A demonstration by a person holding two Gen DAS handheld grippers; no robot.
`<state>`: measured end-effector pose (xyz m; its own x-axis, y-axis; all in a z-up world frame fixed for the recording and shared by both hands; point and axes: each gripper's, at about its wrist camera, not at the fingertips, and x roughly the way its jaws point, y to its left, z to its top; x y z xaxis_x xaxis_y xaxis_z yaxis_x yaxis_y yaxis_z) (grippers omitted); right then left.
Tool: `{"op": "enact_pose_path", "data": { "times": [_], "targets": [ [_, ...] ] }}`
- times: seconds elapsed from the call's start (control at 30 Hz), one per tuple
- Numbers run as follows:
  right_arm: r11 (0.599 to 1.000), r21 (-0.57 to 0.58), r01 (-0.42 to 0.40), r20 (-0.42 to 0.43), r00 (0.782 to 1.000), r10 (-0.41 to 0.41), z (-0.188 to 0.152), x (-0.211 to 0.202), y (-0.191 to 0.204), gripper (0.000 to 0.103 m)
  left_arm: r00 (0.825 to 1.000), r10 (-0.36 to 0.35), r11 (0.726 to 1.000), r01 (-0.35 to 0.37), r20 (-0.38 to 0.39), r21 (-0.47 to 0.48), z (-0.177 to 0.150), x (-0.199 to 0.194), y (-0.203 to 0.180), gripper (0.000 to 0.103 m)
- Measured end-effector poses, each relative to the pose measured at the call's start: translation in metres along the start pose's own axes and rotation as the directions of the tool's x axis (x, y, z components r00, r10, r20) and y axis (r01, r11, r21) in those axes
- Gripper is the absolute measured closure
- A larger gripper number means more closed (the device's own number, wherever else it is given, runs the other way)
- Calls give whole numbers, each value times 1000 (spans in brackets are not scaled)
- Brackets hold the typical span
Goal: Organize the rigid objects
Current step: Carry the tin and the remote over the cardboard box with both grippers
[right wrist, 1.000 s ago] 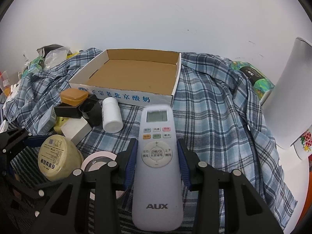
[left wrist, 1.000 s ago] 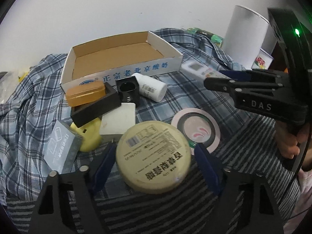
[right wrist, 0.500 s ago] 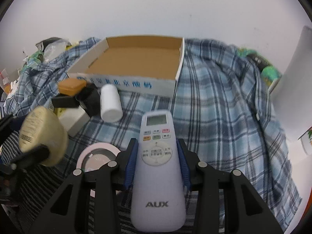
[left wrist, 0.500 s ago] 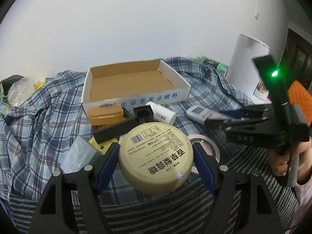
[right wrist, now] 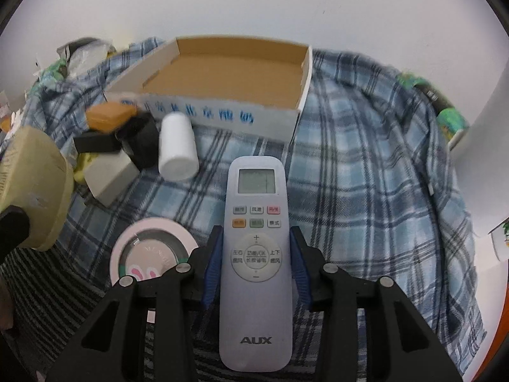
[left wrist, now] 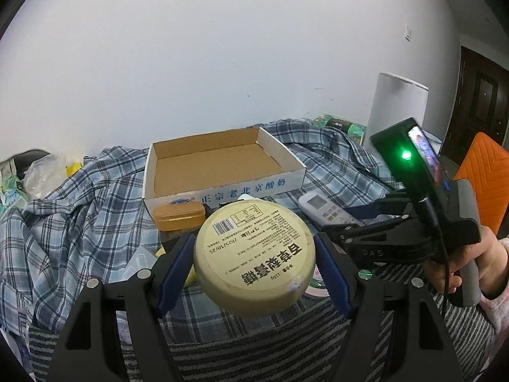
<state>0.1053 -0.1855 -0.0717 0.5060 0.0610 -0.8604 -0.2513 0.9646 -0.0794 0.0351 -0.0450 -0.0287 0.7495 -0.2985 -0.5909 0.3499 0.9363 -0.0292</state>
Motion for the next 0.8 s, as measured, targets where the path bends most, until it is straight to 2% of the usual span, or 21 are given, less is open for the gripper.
{"op": "enact_pose_path", "data": {
  "times": [0.17,0.27,0.47,0.6,0.7,0.8],
  "targets": [
    [1000,29,-8,159,987,4,2,-33,-4,64,991,59,998,-57,124,-18,4,-24,5,26],
    [999,33,-20,219,976,13,2,-47,-4,64,985,75,997,-75,158,-11,7,-31,5,26],
    [997,44,-64,232,971,52,4,-59,-7,64,989,53,997,-46,137,-55,14,-36,14,26],
    [999,25,-30,244,970,23,7,-66,1,64,978,129,991,-123,164,-45,22,-44,15,26],
    [1000,-5,-9,228,974,10,9,-68,8,64,982,128,990,-119,138,-75,31,-45,22,26],
    [1000,-8,-12,224,974,14,16,-73,9,64,977,150,987,-139,150,-79,44,-47,29,26]
  ]
}}
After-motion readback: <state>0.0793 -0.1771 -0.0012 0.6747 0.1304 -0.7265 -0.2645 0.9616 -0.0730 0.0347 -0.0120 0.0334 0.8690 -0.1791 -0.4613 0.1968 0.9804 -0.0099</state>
